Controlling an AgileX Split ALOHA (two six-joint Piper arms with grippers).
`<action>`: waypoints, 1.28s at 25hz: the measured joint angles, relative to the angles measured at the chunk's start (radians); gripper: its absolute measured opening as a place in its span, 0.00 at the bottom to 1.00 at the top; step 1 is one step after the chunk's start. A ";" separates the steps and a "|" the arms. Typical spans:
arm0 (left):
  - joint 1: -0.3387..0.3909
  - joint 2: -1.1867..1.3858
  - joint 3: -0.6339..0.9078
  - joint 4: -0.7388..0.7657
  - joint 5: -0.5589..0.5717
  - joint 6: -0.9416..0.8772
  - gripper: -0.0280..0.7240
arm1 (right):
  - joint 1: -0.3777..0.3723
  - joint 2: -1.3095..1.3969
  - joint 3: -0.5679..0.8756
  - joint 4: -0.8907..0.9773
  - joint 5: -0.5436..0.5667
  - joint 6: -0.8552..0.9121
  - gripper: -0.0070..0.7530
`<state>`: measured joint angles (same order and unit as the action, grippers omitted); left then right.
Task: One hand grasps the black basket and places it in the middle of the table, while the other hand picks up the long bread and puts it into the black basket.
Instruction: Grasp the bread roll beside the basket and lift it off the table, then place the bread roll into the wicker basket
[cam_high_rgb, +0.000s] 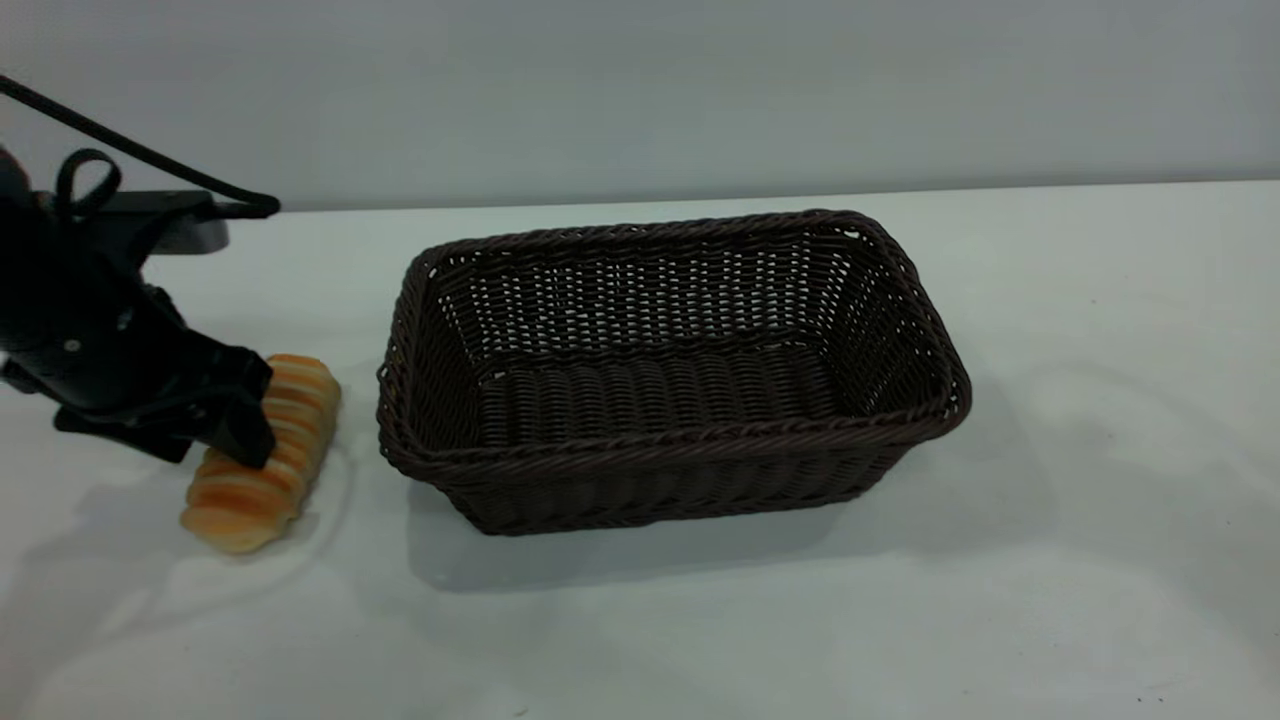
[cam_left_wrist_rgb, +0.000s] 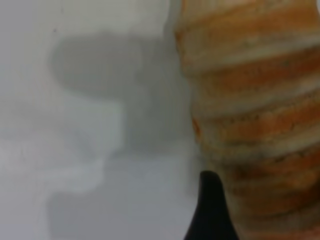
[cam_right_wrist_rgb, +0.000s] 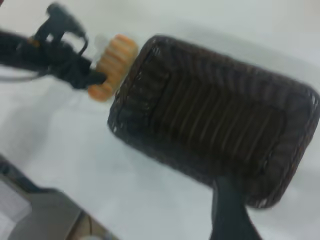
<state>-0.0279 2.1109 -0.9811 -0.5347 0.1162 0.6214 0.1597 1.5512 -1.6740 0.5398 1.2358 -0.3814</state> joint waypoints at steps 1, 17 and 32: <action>0.000 0.013 -0.016 -0.001 0.001 0.000 0.81 | 0.000 -0.044 0.041 -0.003 0.002 -0.001 0.60; 0.000 0.033 -0.084 -0.024 0.064 0.026 0.17 | 0.000 -0.759 0.867 -0.278 -0.006 0.077 0.60; -0.178 -0.354 -0.083 -0.252 0.139 0.071 0.17 | 0.000 -1.336 1.196 -0.481 -0.109 0.269 0.60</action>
<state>-0.2054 1.7572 -1.0638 -0.7867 0.2548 0.6928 0.1597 0.2147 -0.4776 0.0584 1.1272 -0.1125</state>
